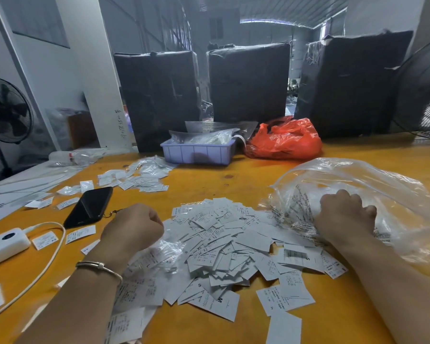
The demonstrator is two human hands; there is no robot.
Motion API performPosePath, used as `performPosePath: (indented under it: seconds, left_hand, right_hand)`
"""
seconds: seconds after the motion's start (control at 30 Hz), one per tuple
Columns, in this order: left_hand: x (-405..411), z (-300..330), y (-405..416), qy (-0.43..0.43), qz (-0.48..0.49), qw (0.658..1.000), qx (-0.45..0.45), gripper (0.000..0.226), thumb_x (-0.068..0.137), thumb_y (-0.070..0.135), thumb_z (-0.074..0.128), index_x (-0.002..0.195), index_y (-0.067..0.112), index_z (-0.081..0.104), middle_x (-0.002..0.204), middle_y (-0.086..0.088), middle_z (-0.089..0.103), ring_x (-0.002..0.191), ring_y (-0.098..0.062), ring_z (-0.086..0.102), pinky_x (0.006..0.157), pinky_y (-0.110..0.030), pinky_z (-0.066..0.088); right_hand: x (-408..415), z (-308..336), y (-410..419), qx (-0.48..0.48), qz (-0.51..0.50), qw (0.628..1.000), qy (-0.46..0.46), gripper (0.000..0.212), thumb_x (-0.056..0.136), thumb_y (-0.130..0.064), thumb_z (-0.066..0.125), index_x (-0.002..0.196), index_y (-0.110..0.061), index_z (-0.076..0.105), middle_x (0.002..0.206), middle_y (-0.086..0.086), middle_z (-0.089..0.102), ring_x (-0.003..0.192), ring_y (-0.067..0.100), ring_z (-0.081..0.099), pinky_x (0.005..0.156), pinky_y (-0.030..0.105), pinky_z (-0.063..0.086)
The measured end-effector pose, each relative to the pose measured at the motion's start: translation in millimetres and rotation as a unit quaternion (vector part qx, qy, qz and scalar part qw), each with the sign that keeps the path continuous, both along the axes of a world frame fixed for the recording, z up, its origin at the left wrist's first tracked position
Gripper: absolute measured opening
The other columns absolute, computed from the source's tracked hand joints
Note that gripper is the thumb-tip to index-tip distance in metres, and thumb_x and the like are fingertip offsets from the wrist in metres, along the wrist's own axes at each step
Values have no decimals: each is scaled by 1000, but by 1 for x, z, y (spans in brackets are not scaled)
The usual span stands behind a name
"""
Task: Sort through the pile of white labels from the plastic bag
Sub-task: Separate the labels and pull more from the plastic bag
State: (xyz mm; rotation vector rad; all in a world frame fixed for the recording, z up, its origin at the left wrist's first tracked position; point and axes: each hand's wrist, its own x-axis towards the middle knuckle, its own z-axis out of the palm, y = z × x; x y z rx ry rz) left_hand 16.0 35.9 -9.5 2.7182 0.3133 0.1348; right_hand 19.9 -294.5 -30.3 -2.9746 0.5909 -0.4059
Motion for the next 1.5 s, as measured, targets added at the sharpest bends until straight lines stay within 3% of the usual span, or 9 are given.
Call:
performPosePath:
  seconds: [0.13, 0.37, 0.6, 0.7, 0.8, 0.97, 1.13, 1.3, 1.5]
  left_hand:
    - [-3, -6, -17, -72, -62, 995, -32, 24, 82, 13, 57, 86, 34, 66, 109, 8, 52, 118, -20, 45, 92, -39, 44]
    - [-14, -17, -46, -118, -220, 964, -87, 22, 83, 12, 60, 84, 33, 67, 109, 16, 58, 114, -10, 47, 101, -40, 44]
    - [-16, -19, -50, -131, -260, 945, -148, 22, 84, 12, 64, 86, 33, 71, 107, 20, 63, 105, 0, 56, 89, -31, 52]
    - [-15, -19, -53, -114, -272, 934, -202, 12, 85, 26, 73, 94, 35, 73, 104, 20, 67, 98, 4, 61, 80, -26, 51]
    - [-13, -18, -56, -80, -297, 918, -250, 36, 78, 44, 78, 112, 38, 68, 107, 21, 70, 99, 7, 63, 78, -18, 49]
    - [-17, -16, -59, -19, -318, 875, -365, 64, 68, 52, 77, 127, 37, 59, 113, 11, 71, 103, -6, 68, 81, -25, 57]
    - [-19, -13, -59, -22, -294, 865, -406, 29, 77, 13, 79, 105, 15, 71, 87, -6, 74, 77, -12, 67, 68, -21, 51]
    - [-19, -13, -56, -49, -253, 884, -390, 7, 84, 4, 73, 87, 9, 77, 78, -7, 74, 65, -6, 62, 60, -16, 48]
    - [-17, -14, -56, -61, -229, 895, -377, 3, 83, 10, 76, 82, 8, 74, 71, -2, 70, 62, -4, 59, 57, -14, 48]
  right_hand:
    - [3, -2, -2, 4, 9, 999, -40, 17, 84, -7, 51, 92, -15, 64, 98, 4, 58, 95, 27, 53, 82, 37, 31]
    - [5, -3, -4, 44, 36, 984, -170, 19, 87, -10, 57, 80, -14, 74, 90, 9, 66, 89, 32, 58, 79, 39, 35]
    - [-12, 7, 28, 217, 148, 890, -373, 12, 84, -10, 64, 83, -9, 76, 84, 9, 74, 74, 28, 65, 68, 35, 52]
    - [-20, 6, 48, 404, 254, 830, -288, 12, 86, -9, 65, 82, -12, 76, 73, 1, 73, 60, 5, 62, 57, 20, 49]
    - [-25, 4, 60, 601, 338, 715, -110, 19, 88, -6, 60, 82, -13, 77, 75, 5, 73, 56, 6, 56, 54, 18, 42]
    - [-23, -2, 63, 683, 394, 615, 18, 15, 87, -12, 61, 87, -8, 75, 82, 10, 70, 63, 13, 56, 55, 18, 43]
    - [-23, -3, 64, 627, 412, 661, 23, 13, 89, -12, 62, 93, -7, 74, 82, 10, 72, 65, 12, 58, 57, 17, 44]
    - [-18, -5, 52, 239, 369, 890, -119, 14, 83, -24, 70, 97, -26, 71, 86, -13, 66, 74, 4, 60, 68, 29, 54]
    - [-20, -7, 53, 80, 386, 919, -1, 31, 74, -52, 72, 96, -30, 69, 95, -17, 59, 86, 5, 55, 69, 24, 45]
